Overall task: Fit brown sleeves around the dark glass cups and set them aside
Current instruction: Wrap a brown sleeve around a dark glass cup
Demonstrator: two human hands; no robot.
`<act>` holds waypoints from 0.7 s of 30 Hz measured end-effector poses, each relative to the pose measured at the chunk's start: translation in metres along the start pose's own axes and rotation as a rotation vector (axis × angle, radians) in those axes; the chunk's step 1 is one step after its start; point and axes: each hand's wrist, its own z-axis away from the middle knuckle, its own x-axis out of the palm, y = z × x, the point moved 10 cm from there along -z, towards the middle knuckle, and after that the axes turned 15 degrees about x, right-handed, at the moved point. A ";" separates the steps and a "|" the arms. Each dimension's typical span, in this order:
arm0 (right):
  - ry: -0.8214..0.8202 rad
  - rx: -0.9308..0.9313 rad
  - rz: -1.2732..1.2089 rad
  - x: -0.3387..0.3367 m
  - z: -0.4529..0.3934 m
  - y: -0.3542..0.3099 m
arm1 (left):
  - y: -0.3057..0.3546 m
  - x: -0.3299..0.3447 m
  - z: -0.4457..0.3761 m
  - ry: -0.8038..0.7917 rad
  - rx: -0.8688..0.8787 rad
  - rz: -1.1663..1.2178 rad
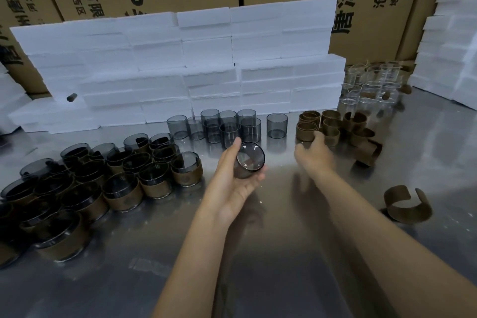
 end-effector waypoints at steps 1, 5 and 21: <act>0.061 0.000 0.108 -0.008 -0.010 0.000 | -0.002 0.001 0.001 -0.004 -0.018 0.018; 0.157 0.036 0.403 -0.025 -0.037 0.008 | -0.004 0.002 0.000 -0.019 -0.037 0.109; -0.155 -0.513 -0.275 0.012 0.119 -0.056 | 0.015 -0.004 -0.008 -0.002 0.097 0.108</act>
